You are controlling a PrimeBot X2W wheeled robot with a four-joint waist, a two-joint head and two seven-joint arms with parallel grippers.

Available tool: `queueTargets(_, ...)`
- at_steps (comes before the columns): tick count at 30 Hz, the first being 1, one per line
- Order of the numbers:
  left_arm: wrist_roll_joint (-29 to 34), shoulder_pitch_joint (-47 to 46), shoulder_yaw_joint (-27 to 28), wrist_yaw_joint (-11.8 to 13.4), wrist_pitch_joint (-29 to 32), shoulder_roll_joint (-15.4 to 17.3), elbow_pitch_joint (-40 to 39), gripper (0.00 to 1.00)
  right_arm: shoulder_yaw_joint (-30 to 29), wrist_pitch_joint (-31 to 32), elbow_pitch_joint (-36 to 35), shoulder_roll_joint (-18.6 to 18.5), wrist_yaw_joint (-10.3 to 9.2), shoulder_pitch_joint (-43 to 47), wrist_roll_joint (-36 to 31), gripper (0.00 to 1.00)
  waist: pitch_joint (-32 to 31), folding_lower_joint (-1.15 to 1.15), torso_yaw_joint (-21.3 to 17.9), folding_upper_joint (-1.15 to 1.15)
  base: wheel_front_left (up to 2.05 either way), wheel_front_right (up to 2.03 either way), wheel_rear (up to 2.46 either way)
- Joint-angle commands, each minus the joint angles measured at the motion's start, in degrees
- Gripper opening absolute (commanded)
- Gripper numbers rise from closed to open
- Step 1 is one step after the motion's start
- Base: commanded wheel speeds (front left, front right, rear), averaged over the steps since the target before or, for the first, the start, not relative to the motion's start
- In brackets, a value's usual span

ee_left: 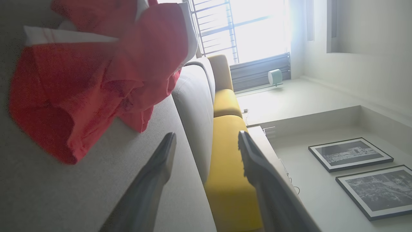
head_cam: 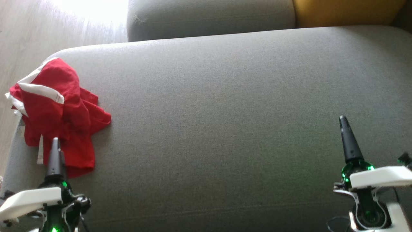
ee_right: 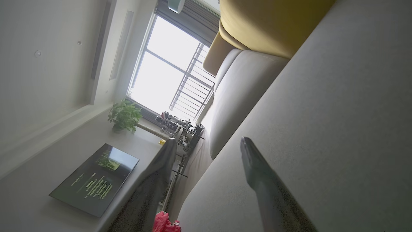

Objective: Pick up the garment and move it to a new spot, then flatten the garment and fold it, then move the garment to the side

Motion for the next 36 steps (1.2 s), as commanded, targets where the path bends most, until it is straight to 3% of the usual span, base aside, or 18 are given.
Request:
queueTargets(1, 1.83, -3.24, 1.6, 0.4, -0.67, 0.7, -3.21, 1.0, 0.57, -0.77, -3.12, -0.31, 0.0, -3.48, -2.17, 1.0, 0.03, 0.0, 0.04, 0.0, 0.0, 0.0, 0.0)
queueTargets(7, 5.71, -3.68, 2.18, 1.49, -1.51, 0.74, -6.37, 1.0, 2.13, -1.62, -5.64, -0.35, 0.0, -4.29, -8.4, 1.0, 0.09, 0.0, 0.15, 0.0, 0.0, 0.0, 0.0)
queueTargets(22, 22.19, -3.66, -0.64, 4.73, -4.03, 0.88, -14.65, 1.0, 5.57, -4.18, -11.38, -0.45, 0.0, -5.78, -25.56, 1.0, 0.42, 0.0, 0.77, 0.0, 0.0, 0.0, 0.0)
queueTargets(31, 36.57, -2.36, -4.75, 5.15, -5.53, 1.21, -15.76, 1.0, 6.39, -5.71, -11.99, -0.52, -0.01, -5.89, -32.98, 1.0, 0.42, 0.0, 0.98, 0.0, 0.0, 0.0, 0.0)
queueTargets(36, 44.01, -1.78, -8.12, 7.57, -6.37, 2.99, -15.83, 1.0, 7.58, -6.56, -10.74, -0.55, -0.01, -5.76, -37.61, 1.0, 0.36, 0.0, 0.83, 0.0, 0.0, 0.0, 0.0)
